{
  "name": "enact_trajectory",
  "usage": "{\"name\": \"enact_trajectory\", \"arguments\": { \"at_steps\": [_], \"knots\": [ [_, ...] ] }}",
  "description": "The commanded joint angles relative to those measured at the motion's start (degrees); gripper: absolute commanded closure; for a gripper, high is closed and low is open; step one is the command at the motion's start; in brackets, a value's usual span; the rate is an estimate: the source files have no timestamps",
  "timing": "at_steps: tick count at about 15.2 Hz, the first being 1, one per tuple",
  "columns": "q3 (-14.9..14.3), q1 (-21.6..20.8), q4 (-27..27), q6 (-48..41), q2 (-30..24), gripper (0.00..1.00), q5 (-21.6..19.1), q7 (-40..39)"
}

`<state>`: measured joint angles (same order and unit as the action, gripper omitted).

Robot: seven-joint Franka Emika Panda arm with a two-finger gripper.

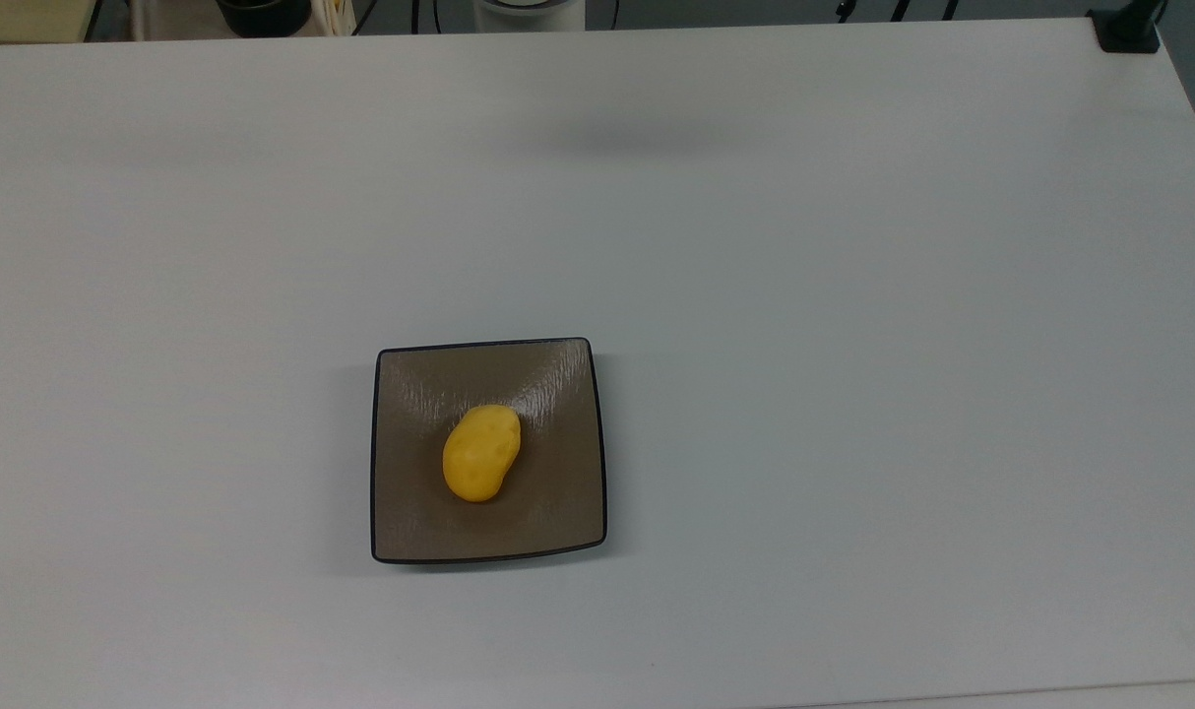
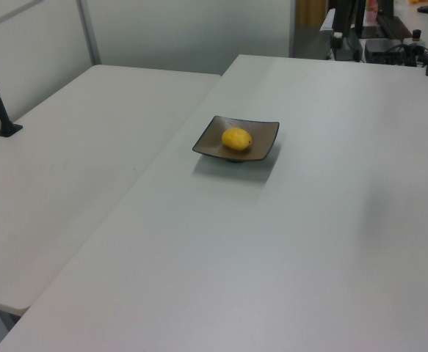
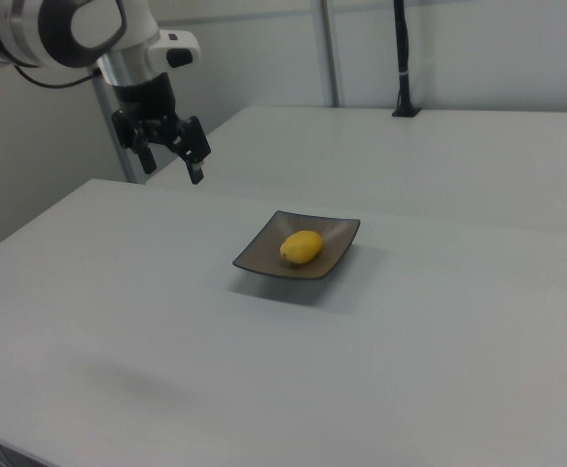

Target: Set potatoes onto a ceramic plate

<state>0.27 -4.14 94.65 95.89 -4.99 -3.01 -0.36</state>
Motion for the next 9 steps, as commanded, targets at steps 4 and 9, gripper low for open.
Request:
{"name": "enact_trajectory", "arguments": {
  "at_steps": [4, 9],
  "knots": [
    [0.26, -0.26, 1.58, 5.10, 1.12, 0.00, -0.86, -4.72],
    [0.17, -0.34, 1.86, 5.19, 1.30, 0.00, -0.86, -5.62]
  ]
}}
